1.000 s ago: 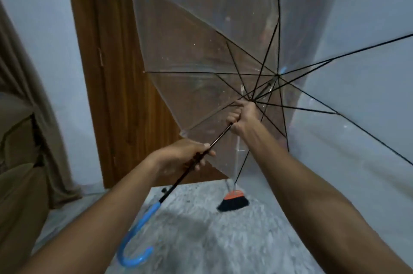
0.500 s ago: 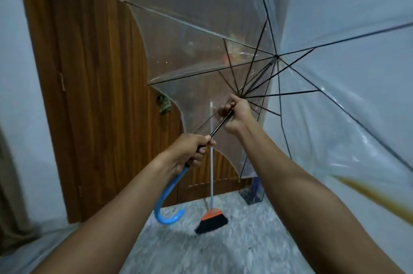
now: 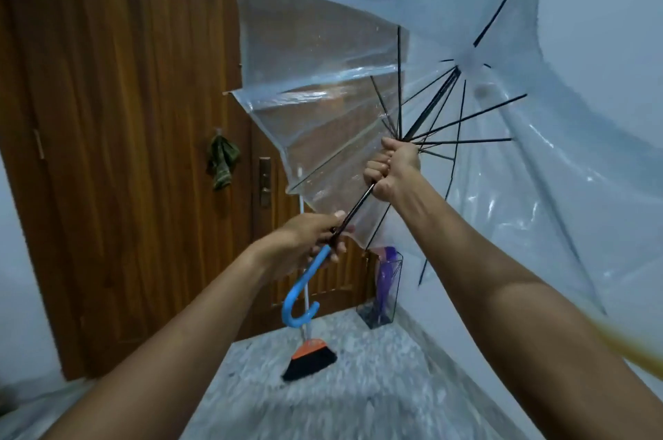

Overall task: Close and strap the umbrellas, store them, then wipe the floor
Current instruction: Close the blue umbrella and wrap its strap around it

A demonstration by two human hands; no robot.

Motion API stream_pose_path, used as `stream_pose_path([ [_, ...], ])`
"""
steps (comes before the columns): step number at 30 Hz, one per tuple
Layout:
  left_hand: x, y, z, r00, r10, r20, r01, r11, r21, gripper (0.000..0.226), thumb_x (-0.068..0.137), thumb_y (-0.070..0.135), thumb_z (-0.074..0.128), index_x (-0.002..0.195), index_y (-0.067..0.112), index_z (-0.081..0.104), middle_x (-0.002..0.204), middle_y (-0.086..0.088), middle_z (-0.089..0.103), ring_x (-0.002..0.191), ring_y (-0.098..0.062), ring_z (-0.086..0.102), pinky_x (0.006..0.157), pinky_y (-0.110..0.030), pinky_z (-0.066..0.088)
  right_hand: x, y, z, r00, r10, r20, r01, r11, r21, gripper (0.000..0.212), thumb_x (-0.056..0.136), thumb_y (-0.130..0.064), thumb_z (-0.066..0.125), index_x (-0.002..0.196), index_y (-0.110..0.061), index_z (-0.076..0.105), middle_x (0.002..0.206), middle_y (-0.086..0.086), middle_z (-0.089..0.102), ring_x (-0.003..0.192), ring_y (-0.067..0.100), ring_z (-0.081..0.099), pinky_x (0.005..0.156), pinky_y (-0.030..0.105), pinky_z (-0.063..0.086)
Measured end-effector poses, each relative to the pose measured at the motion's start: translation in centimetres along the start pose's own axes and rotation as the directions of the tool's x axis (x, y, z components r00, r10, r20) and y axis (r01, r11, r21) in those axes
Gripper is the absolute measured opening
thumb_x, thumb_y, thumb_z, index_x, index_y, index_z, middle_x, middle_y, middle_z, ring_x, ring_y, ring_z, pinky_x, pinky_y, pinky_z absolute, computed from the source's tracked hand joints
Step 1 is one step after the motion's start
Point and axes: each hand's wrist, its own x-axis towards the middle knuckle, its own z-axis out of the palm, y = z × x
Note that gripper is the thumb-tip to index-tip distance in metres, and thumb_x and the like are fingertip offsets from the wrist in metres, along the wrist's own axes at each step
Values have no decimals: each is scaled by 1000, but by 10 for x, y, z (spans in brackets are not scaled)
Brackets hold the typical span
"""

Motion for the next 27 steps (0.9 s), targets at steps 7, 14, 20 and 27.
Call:
stream_pose_path([
  [7,-8,-17,48,997,54,49,-43,979,-201,30,105,29,42,96,6,61,55,1,31,38,-7,28,41,-21,21,9,-65,-20,996,-90,-8,89,995,-36,50,96,-16,51,57,-25,22,47,-6,16,35,11,11,34,15,11],
  [14,13,-17,64,996,86,-31,-90,984,-157,33,106,30,41,95,7,62,55,0,30,38,-6,30,37,-17,26,-2,-59,-47,971,-42,234,100,966,-240,46,106,-39,42,63,-21,41,58,0,55,79,26,75,75,40,52],
  [20,24,-12,76,1000,7,-25,-13,971,-239,32,106,30,40,91,9,60,52,2,28,36,-7,26,39,-17,22,-13,-29,-74,932,60,357,63,944,-323,46,107,-45,33,68,-21,40,79,1,74,115,27,63,82,50,46],
  [27,35,-9,75,1000,-3,11,7,933,-359,33,107,30,38,86,10,54,42,6,28,29,-5,22,36,-15,17,-1,1,-85,912,60,407,53,963,-263,40,107,-38,34,73,-19,42,77,5,74,102,25,65,78,43,45],
])
